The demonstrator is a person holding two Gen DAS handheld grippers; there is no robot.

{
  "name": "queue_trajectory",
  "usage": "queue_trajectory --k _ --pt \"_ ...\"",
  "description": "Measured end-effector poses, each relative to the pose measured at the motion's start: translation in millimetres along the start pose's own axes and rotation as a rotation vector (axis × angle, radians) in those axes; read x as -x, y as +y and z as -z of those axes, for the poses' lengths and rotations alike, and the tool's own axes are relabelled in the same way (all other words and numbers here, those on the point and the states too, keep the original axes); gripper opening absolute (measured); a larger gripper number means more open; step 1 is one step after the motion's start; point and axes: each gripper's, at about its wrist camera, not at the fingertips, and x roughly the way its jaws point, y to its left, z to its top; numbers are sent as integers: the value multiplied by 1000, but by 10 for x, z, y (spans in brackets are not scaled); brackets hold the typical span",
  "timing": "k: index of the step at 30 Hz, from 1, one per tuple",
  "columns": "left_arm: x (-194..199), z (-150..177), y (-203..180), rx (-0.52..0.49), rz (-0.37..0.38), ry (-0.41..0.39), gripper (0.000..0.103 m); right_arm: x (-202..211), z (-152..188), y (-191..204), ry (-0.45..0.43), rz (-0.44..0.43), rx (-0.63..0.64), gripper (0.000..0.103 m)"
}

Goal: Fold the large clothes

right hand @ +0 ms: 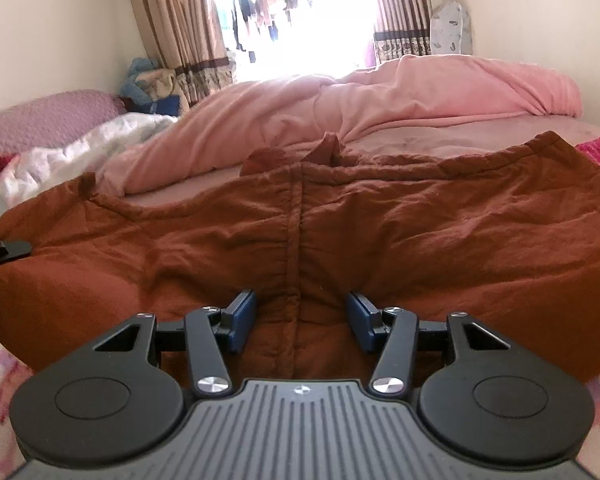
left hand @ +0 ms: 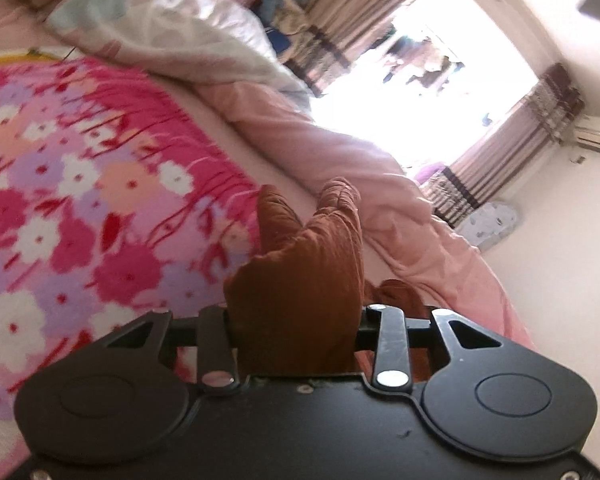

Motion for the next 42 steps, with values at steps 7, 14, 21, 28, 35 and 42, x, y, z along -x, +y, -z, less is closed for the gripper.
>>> queue_trajectory --k 7,14,21,28,35,42 --pt "124 14 -536 -74 92 -11 33 353 -131 -452 -76 45 -53 61" --pt "141 240 -1339 -148 239 27 30 676 -211 -1154 -119 137 -120 62" --pt "-31 886 -2386 -234 436 130 28 970 -209 -1714 -152 193 -168 62" --pt "-747 2004 -3003 -338 465 389 32 1170 -147 -2183 -151 253 -214 62" --pt "-1293 2558 -3073 -476 499 517 88 1281 -98 -2446 -130 285 -229 62" --pt "-732 1843 -2999 -402 611 456 88 1480 -107 -2554 -142 232 -320 62"
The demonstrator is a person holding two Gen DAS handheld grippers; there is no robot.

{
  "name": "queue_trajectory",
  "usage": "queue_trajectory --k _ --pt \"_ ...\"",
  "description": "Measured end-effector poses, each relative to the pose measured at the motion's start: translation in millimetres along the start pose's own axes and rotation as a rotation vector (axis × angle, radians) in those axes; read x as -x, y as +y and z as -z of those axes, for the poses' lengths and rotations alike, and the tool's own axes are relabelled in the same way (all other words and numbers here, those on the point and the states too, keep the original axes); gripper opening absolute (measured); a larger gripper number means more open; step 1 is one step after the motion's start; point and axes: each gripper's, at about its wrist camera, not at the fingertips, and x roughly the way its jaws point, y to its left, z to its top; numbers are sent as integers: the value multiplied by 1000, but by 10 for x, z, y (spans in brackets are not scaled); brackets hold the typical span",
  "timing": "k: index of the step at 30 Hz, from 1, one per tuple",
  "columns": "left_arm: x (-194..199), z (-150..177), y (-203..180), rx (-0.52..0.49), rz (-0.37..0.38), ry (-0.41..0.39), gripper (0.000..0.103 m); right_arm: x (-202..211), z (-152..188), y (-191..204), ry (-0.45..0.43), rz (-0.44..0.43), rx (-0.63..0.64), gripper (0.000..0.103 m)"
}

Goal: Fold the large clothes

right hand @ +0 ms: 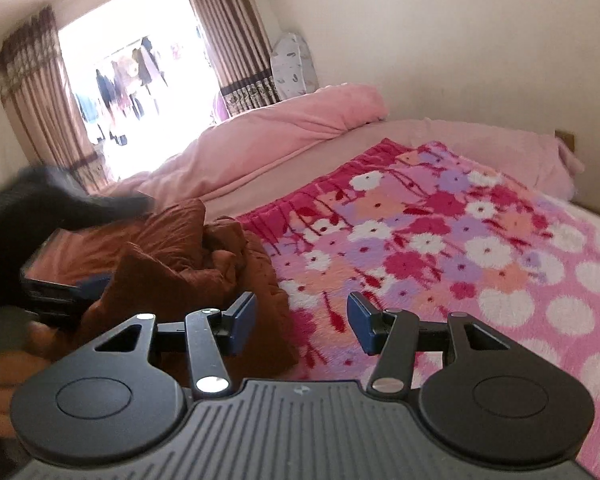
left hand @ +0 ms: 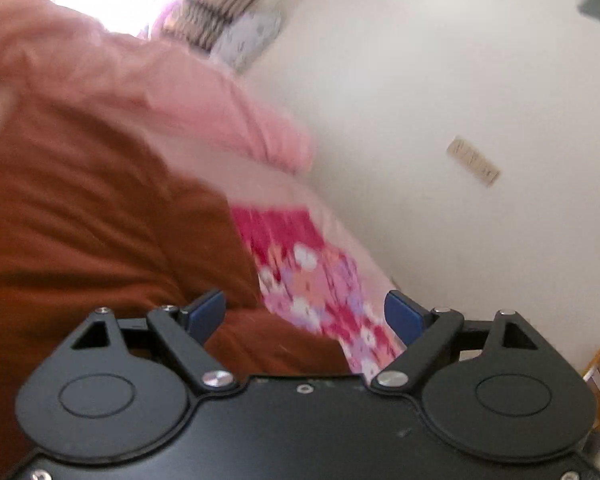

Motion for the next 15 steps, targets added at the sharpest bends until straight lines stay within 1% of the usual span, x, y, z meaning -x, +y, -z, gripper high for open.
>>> queue_trajectory --k 1,2,4,6,8,9,11,13,15 --pt "205 26 -47 -23 -21 -28 89 32 -10 -13 5 -27 -18 62" --pt "412 49 -25 -50 -59 -49 89 57 -18 -23 10 -56 -33 62" --pt "802 166 32 -130 -158 -91 88 101 -30 -49 30 -133 -78 64" --pt "1099 368 88 -222 -285 -123 89 102 -17 -78 65 -213 -147 67" --pt "1211 581 144 -302 -403 -123 89 62 25 -114 112 -298 -241 68" --pt "1235 689 199 -328 -441 -99 89 35 51 -115 129 -335 -275 69" --pt "1172 835 302 -324 -484 -42 88 -61 109 -81 162 -387 -339 71" --pt "1106 936 390 -311 -508 -5 88 -171 141 -7 186 -407 -366 74" --pt "1135 1016 456 -302 -508 15 88 -278 154 94 206 -402 -387 74"
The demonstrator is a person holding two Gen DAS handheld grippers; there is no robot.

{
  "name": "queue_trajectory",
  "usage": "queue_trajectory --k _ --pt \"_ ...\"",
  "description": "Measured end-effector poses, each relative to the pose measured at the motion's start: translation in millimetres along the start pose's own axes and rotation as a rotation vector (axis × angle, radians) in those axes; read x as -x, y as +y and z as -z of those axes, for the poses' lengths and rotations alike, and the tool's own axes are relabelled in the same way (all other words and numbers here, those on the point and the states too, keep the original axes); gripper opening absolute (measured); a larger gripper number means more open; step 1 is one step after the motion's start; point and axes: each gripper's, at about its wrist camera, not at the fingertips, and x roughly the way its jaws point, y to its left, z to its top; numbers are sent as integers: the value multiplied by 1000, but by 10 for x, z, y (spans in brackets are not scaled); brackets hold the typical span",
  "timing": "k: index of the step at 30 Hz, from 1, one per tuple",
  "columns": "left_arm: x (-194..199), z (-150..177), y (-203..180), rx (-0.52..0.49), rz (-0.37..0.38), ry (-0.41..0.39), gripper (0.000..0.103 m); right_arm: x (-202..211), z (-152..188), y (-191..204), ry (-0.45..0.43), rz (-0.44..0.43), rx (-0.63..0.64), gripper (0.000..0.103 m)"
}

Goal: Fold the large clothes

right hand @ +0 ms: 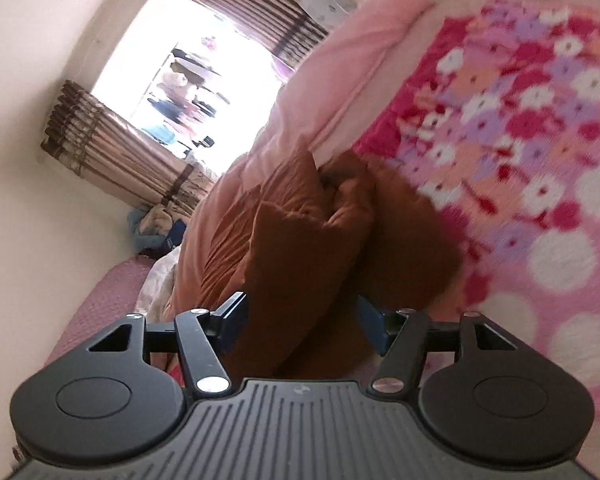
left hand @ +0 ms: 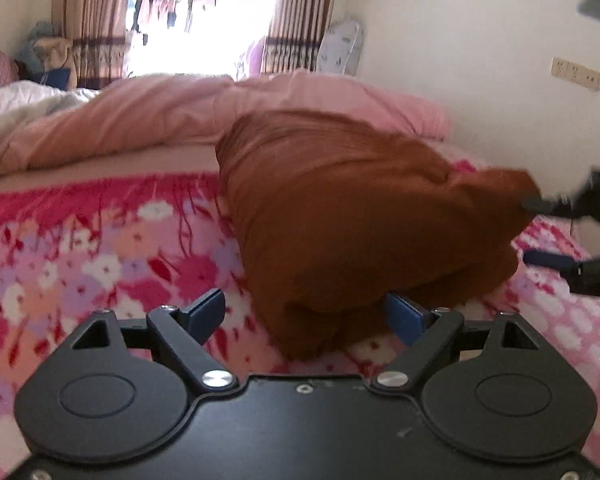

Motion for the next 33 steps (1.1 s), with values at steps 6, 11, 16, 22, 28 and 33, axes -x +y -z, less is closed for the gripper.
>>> queue_trajectory --k 6,11,16,22,28,33 --pt "-337 24 -66 12 -6 36 88 -258 -113 43 -37 4 -92 77" --pt "-559 21 2 60 -36 70 87 -462 -188 103 -11 76 -71 78" --pt "-583 8 193 169 -42 65 51 -475 -231 212 -17 90 -23 39" --pt "-439 -91 254 249 15 1 40 -117 -366 447 -123 17 81 31" --pt "-655 28 285 244 -17 64 43 -398 -330 -248 -63 111 -32 31" --pt "-701 107 378 278 -6 90 51 -435 -199 -579 -43 51 -102 30"
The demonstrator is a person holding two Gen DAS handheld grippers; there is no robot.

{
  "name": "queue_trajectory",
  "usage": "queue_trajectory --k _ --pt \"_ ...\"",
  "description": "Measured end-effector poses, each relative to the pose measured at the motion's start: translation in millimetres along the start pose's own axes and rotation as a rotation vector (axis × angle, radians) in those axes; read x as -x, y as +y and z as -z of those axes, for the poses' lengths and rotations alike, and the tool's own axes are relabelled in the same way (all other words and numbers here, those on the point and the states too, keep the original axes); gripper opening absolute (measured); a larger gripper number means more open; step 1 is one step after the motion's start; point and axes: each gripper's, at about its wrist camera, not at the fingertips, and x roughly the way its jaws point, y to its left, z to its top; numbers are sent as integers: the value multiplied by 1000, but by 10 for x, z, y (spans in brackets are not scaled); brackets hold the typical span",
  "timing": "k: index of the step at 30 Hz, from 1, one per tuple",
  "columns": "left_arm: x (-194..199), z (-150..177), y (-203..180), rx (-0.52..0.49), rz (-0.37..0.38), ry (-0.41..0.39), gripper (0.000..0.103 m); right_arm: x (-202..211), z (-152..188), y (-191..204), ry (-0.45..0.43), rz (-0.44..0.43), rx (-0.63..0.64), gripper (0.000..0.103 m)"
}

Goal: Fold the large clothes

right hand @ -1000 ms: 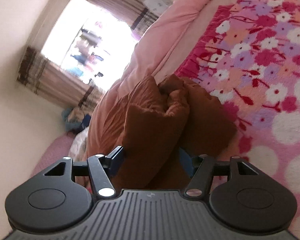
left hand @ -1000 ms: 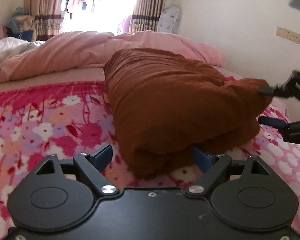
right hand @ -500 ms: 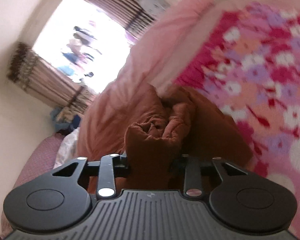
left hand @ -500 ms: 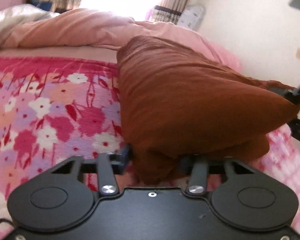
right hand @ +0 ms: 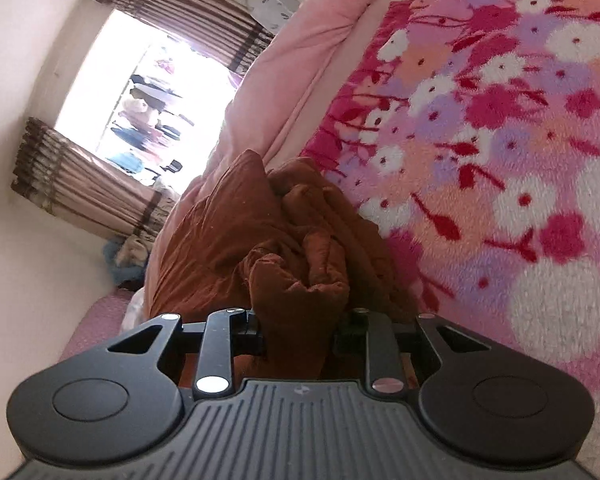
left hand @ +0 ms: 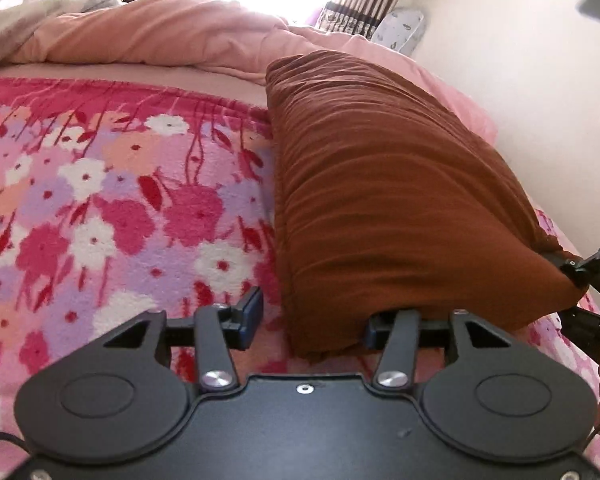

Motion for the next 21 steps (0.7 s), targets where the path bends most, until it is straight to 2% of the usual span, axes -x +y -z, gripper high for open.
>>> queue_trajectory --k 2,5,9,10,11,13,16,17,19,21 --pt "37 -8 -19 1 -2 1 50 2 -6 54 3 10 26 32" --pt "153 -4 -2 14 5 10 49 38 -16 140 10 20 67 40" --pt "504 22 91 14 -7 -12 49 231 -95 147 1 17 89 65" --pt "610 12 129 33 -8 -29 43 299 -105 164 -19 27 98 68" --pt "701 -8 153 50 -11 -52 43 403 -105 200 -51 39 114 68" --pt "849 -95 165 77 9 -98 43 570 -85 301 -111 54 150 68" --pt "889 -237 51 96 95 -126 43 827 42 556 -282 90 232 61" --pt "871 -269 -12 93 125 -131 43 862 79 641 -310 84 265 57" --pt "781 -297 -174 75 171 -130 43 868 153 826 -297 35 339 51" --pt "630 -294 -313 60 183 -105 43 749 221 961 -233 8 407 38"
